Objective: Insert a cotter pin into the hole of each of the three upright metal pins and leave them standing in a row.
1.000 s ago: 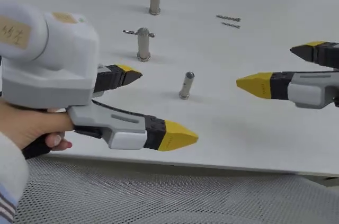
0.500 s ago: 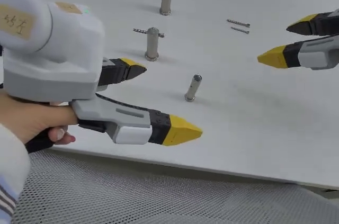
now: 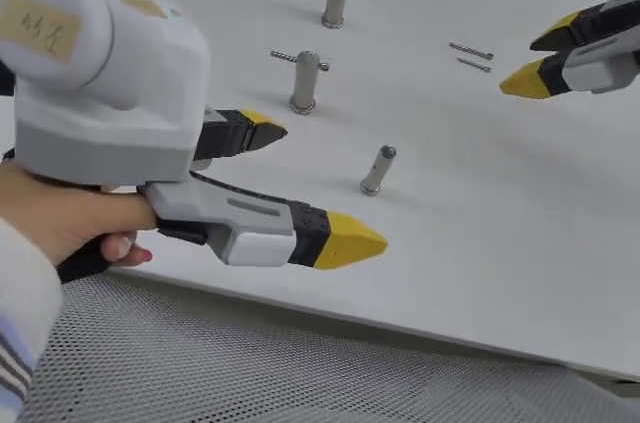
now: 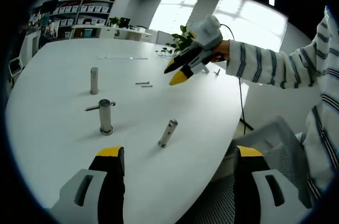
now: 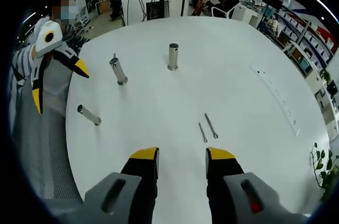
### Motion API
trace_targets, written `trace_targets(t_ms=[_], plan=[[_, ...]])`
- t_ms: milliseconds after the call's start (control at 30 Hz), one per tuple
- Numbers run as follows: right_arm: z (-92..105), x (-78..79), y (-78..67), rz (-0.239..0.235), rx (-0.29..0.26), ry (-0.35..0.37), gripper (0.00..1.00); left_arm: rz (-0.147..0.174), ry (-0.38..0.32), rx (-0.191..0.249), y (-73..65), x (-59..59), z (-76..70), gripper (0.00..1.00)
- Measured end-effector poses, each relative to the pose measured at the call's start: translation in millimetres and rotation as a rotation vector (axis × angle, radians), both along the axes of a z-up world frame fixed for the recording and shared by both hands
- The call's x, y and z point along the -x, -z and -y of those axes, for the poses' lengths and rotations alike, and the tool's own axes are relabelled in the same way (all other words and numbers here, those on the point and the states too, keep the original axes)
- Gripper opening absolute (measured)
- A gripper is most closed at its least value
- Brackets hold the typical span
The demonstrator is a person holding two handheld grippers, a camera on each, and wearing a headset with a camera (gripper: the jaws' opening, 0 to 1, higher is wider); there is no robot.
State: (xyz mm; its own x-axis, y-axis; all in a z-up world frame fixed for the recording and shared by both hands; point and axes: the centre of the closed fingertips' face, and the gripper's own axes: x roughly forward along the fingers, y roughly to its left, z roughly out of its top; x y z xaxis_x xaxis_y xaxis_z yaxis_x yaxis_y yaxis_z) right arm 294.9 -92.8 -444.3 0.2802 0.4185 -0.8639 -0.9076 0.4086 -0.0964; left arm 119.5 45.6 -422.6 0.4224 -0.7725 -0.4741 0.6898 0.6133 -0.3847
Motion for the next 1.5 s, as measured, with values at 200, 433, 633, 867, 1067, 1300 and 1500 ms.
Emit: trace_targets(t_ms=[200,433,633,867,1067,1300,1500], plan=[[0.4,-28.8,17.6,-0.03,0.042,-0.034,0.21,-0.01,-0.007,-0.004,2.7,1.1,-2.4,0.83],[-3.3,-41.2,31.1,-0.041,0.096,-0.083,0.15,-0.021,-0.012,-0.004,4.8,2.0,-1.7,0.83],[-6.1,-48.5,42.6,-0.063,0.104,-0.079,0.06,-0.027,-0.007,-0.003,5.9,2.3,-0.7,0.83],[-3.9,-47.7,52.4,-0.082,0.122,-0.072,0.03,-0.039,-0.005,0.004,6.7,3.5,1.4,0.83],[-4.1,-52.1,55.5,-0.073,0.125,-0.072,0.0,-0.04,-0.008,0.005,7.4,3.3,0.1,0.83],[-6.2,-41.5,52.7,-0.057,0.152,-0.11,0.0,-0.04,-0.011,0.003,8.4,3.3,-2.1,0.83],[-7.0,-35.1,48.8,-0.001,0.179,-0.133,0.0,-0.041,-0.012,-0.036,12.8,3.6,-6.9,0.83]])
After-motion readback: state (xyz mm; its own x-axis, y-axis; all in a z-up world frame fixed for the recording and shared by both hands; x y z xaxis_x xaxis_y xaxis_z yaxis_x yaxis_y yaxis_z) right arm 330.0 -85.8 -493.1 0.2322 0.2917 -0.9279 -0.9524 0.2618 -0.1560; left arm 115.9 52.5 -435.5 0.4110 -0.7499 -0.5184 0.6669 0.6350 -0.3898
